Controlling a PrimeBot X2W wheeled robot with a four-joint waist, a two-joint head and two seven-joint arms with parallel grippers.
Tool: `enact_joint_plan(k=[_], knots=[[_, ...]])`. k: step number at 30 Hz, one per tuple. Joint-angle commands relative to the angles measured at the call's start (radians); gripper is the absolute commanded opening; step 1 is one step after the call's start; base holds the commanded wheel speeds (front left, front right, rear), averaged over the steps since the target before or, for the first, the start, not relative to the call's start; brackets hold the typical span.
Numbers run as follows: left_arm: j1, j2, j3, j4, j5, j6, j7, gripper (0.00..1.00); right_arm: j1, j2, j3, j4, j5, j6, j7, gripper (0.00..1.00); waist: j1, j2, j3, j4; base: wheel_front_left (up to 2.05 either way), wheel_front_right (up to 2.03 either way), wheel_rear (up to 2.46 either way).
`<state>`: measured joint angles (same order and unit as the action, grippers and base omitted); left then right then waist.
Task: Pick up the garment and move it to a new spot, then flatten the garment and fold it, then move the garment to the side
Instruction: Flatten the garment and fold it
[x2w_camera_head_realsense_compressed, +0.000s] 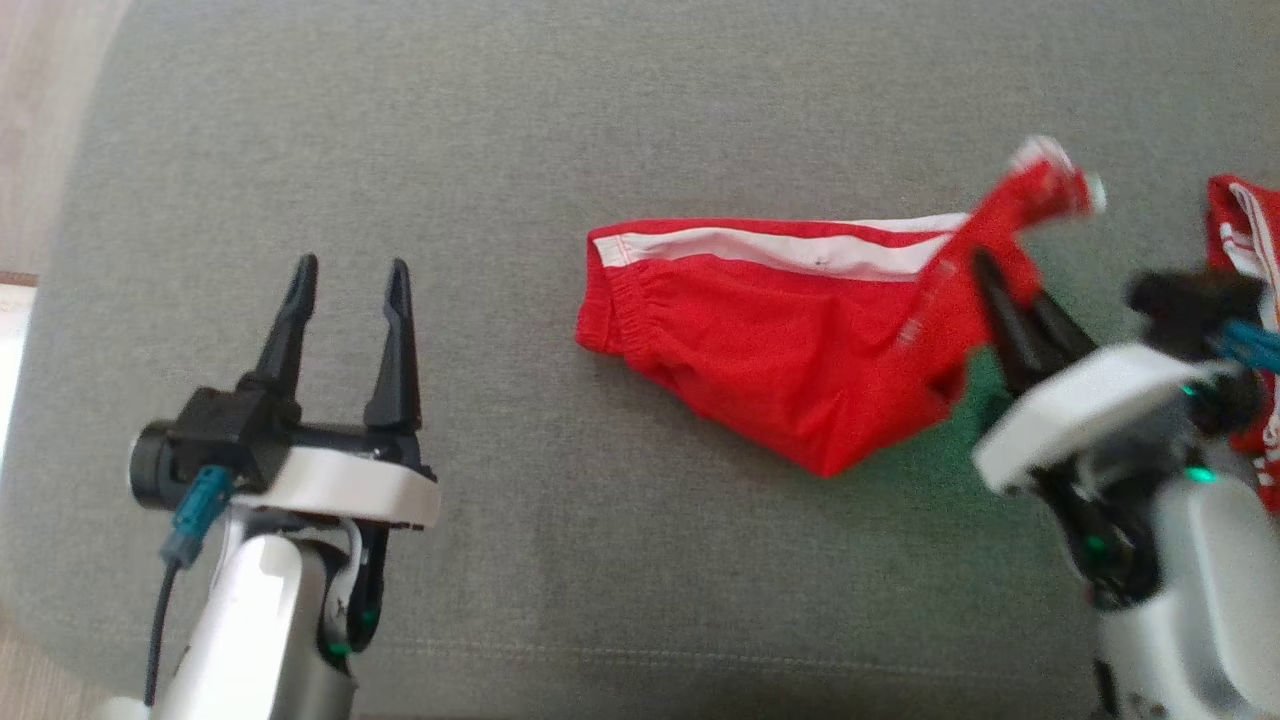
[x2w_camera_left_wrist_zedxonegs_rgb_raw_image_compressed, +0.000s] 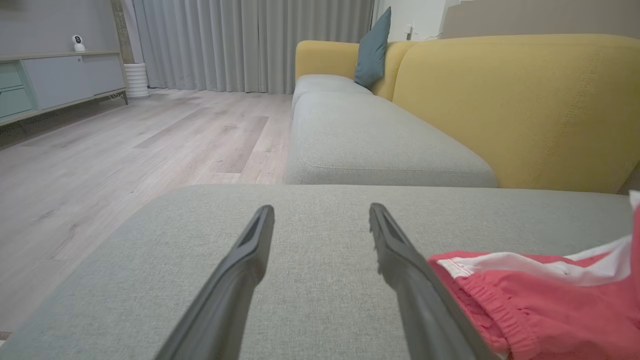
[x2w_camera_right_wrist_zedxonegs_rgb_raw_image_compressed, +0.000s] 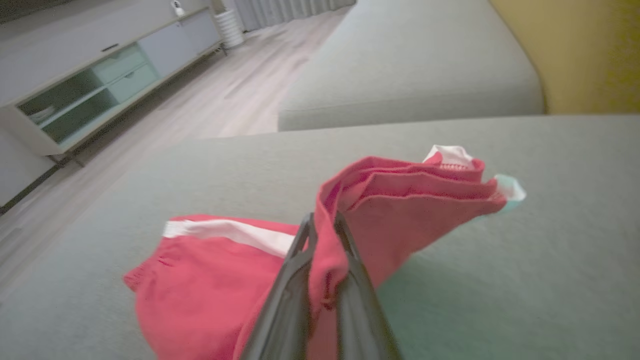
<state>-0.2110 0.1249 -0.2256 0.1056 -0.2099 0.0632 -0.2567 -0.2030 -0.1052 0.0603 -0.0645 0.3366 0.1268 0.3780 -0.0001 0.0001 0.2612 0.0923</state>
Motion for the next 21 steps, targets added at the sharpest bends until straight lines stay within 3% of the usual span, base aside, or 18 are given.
enact_joint_plan(k=[1,10,16,17,18,19,21], knots=[[-0.011,0.010,0.027,-0.024,0.008,-0.003,-0.005,1.00,-0.048,0.005,0.055,-0.043,0.003,0.004,0.011,0.00,0.0001,-0.0001,-0.009,0.011,0.00,0.00,0.00],[-0.010,-0.013,0.021,-0.016,0.004,-0.012,-0.005,1.00,-0.169,0.052,0.341,0.127,0.104,0.004,0.009,0.00,0.0001,-0.0001,-0.013,0.073,0.00,0.00,0.00],[-0.008,-0.016,0.029,-0.018,0.008,-0.014,-0.005,1.00,-0.166,0.054,0.433,0.219,0.175,0.004,-0.047,0.00,0.0001,-0.0001,-0.003,0.088,0.00,0.00,0.00],[-0.008,-0.016,0.031,-0.019,0.010,-0.015,-0.005,1.00,-0.170,0.055,0.444,0.229,0.186,0.004,-0.066,0.32,0.0001,-0.0001,0.000,0.088,0.00,0.00,0.00],[-0.007,-0.017,0.033,-0.019,0.011,-0.015,-0.005,1.00,-0.174,0.055,0.454,0.239,0.189,0.004,-0.081,0.82,0.0001,-0.0001,0.002,0.087,0.00,0.00,0.00],[-0.007,-0.017,0.035,-0.020,0.012,-0.015,-0.005,1.00,-0.181,0.055,0.463,0.241,0.191,0.004,-0.103,1.00,0.0001,-0.0001,0.003,0.085,0.00,0.00,0.00],[-0.008,-0.018,0.039,-0.020,0.014,-0.015,-0.005,1.00,-0.194,0.055,0.475,0.237,0.185,0.004,-0.152,1.00,0.0001,-0.0001,0.006,0.080,0.00,0.00,0.00]])
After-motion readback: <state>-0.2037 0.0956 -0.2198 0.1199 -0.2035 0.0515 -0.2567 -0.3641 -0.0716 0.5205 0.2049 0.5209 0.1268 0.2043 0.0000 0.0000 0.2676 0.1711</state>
